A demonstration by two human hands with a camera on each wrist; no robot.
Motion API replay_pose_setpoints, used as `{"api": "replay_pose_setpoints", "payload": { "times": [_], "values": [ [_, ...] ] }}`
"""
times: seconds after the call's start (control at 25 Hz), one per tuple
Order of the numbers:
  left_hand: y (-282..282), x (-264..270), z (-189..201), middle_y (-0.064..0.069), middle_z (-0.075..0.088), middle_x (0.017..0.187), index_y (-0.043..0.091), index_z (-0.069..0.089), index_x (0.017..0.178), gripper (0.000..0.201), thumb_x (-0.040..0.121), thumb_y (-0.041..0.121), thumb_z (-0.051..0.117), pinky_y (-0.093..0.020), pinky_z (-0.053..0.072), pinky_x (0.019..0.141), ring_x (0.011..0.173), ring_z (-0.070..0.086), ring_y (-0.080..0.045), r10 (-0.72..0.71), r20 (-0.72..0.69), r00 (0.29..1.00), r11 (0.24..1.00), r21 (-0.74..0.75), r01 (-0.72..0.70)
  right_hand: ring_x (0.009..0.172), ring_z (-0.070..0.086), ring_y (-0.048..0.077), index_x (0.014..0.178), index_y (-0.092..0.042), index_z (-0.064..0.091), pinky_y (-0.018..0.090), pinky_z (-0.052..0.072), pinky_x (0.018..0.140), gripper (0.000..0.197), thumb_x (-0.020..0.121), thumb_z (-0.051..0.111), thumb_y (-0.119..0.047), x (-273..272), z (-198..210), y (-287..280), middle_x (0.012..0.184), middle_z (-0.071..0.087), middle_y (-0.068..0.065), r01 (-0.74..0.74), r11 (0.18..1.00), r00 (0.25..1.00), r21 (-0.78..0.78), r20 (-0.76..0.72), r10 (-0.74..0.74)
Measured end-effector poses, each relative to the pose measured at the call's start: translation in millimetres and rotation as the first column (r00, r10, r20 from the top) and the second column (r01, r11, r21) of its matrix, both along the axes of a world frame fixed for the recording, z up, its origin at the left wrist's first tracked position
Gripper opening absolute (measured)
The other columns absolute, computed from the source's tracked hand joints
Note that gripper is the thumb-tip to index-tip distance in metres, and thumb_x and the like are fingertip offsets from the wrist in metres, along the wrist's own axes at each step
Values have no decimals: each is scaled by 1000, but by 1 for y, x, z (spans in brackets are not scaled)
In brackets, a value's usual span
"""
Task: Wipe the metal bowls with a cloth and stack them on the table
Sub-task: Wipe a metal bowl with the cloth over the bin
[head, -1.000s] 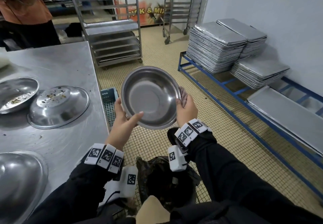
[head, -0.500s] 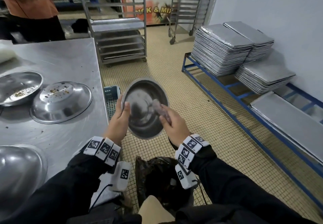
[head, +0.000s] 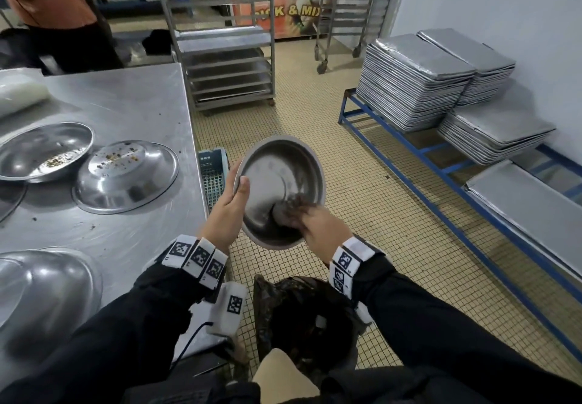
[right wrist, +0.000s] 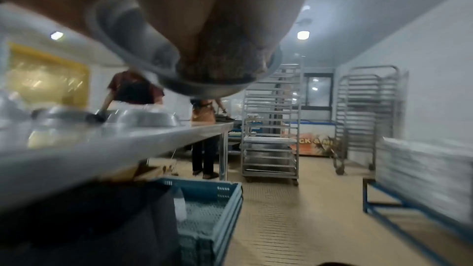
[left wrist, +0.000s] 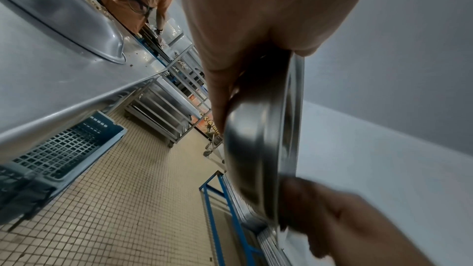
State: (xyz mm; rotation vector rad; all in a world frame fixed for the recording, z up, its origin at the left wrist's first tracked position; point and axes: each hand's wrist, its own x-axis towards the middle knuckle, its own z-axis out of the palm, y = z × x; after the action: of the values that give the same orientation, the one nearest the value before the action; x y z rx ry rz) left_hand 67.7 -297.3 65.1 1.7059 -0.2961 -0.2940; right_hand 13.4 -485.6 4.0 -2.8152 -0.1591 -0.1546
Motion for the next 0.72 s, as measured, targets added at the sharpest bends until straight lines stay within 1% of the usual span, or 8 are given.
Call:
{"api": "replay_pose_setpoints", "payload": {
  "times": [0.08,0.12,0.2,0.28,0.36,0.48,0.6,0.72],
  "values": [
    [-4,-8,1,16,23,132,24,11,153,50,105,32,24,11,29,71,118,24,6,23,-1,1000,1000,8,-23,110,53,18,114,-9,62,38,46,95,28,98,44,-22,4,6,13,117,62,5,98,970,992,223,58,-113],
    [-7,-10,1,14,25,134,24,9,154,52,105,34,24,7,31,80,119,24,2,26,-2,1000,1000,7,-26,108,55,18,115,-9,62,38,46,95,30,98,43,-25,4,9,26,115,63,5,63,945,991,322,89,-97],
    [-9,-7,1,15,34,137,27,11,153,52,104,38,25,0,33,88,118,34,8,38,6,999,999,6,-38,120,50,16,135,-17,48,34,40,105,42,100,34,-37,-1,12,54,129,56,4,-63,888,997,456,67,36],
    [-9,-2,3,16,49,125,31,22,147,43,105,35,27,1,43,79,97,53,22,50,27,998,998,-50,-49,141,25,10,150,-29,19,29,23,115,53,100,21,-48,-8,13,71,152,31,-4,-117,847,987,518,-31,155],
    [-7,4,3,16,52,117,29,31,143,38,105,32,30,-4,48,79,91,56,22,50,61,997,996,-75,-46,145,10,8,151,-32,7,31,15,117,56,99,14,-51,-8,9,65,158,15,-8,-135,880,976,455,-93,198],
    [-1,8,0,14,51,123,26,33,146,46,102,39,31,-7,48,78,105,54,12,35,110,993,998,-62,-28,146,1,11,151,-31,9,37,6,119,69,89,-5,-59,-5,-5,30,158,15,-10,-172,983,974,65,-137,179],
    [2,8,-12,7,55,129,30,33,147,53,98,50,34,-25,53,88,115,57,-7,15,85,996,1000,-26,-13,146,-8,16,151,-32,1,46,-1,118,71,86,-17,-57,-2,-15,5,159,6,-10,-39,965,994,-258,-112,10],
    [1,1,-19,9,58,124,23,38,146,50,100,44,33,-23,50,94,112,58,-3,28,34,999,999,-17,-28,142,-24,20,148,-28,-17,53,-6,116,59,98,4,-49,8,-9,-10,156,-23,-5,203,962,972,-185,-78,-221]
  ]
}}
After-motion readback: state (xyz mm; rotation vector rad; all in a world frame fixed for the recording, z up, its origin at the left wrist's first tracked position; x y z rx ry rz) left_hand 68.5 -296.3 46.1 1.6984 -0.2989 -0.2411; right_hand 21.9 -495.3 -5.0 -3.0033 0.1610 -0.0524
